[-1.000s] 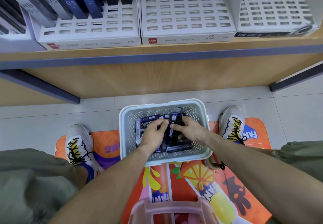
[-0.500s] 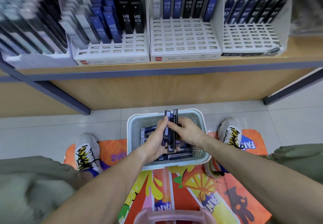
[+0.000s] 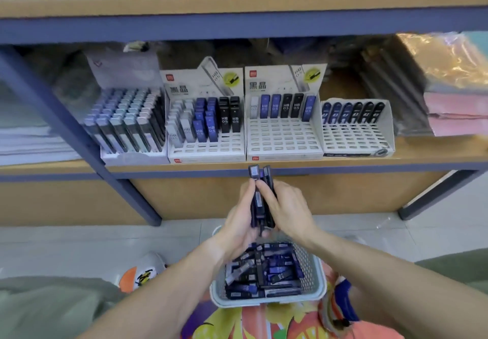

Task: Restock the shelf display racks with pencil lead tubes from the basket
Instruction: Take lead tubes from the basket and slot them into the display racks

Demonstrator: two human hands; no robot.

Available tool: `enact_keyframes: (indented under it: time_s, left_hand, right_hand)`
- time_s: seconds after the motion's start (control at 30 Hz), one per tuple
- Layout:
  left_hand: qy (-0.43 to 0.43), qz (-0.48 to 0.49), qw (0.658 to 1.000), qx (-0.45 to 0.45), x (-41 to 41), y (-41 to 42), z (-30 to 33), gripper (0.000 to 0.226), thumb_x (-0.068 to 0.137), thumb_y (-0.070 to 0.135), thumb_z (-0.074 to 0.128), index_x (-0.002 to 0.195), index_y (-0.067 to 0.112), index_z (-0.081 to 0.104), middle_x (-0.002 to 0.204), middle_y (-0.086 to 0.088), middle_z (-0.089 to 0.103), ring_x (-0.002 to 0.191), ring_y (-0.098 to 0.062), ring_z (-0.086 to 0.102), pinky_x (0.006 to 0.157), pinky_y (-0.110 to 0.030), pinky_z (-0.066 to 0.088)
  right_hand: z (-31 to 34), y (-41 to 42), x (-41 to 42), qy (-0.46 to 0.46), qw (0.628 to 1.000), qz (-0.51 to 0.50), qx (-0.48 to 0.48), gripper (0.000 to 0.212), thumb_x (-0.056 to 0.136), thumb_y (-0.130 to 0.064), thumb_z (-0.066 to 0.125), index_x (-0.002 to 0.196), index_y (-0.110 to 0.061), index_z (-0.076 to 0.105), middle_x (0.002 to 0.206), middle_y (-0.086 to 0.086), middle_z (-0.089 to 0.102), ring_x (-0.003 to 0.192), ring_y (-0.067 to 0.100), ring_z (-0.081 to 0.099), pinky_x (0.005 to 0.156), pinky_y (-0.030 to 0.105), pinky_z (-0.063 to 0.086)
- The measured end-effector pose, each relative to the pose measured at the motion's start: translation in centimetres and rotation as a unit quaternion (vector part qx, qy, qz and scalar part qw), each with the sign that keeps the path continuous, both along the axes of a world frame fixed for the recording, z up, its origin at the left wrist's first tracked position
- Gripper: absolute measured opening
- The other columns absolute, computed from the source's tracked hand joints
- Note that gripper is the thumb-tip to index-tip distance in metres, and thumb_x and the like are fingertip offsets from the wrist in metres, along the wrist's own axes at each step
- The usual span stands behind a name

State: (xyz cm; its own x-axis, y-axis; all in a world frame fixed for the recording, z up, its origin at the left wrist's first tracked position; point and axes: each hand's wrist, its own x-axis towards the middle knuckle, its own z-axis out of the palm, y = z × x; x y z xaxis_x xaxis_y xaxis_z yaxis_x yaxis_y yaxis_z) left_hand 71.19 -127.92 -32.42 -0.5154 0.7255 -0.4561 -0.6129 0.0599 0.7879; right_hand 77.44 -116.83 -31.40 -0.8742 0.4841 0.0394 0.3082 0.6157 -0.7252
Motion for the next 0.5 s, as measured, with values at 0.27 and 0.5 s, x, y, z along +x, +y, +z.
enact_keyframes:
  time_s: [0.27, 0.5]
  left_hand:
    - [0.106, 0.027, 0.993, 0.052, -3.0, 0.5, 8.2, 0.035, 0.107, 0.048, 0.037, 0.139, 0.032, 0.04, 0.079, -0.008, 0.065, 0.053, -0.023, 0.056, 0.036, -0.024, 0.036]
    - [0.086, 0.011, 0.993, 0.086, -5.9, -0.2, 11.9, 0.036, 0.106, 0.045, 0.042, 0.136, 0.024, 0.041, 0.082, -0.016, 0.063, 0.053, -0.024, 0.052, 0.039, -0.024, 0.034]
  right_hand:
    - [9.3, 1.7, -3.9, 0.057, 0.986, 0.012, -0.156, 0.05, 0.1, -0.052, 0.056, 0.071, -0.012, 0.063, 0.054, -0.003, 0.058, 0.051, 0.013, 0.052, 0.055, 0.029, 0.039]
    - [12.8, 2.1, -6.4, 0.062, 0.959, 0.04, -0.275, 0.061, 0.1, -0.051, 0.056, 0.093, 0.009, 0.064, 0.061, 0.016, 0.064, 0.042, 0.02, 0.055, 0.039, 0.025, 0.041]
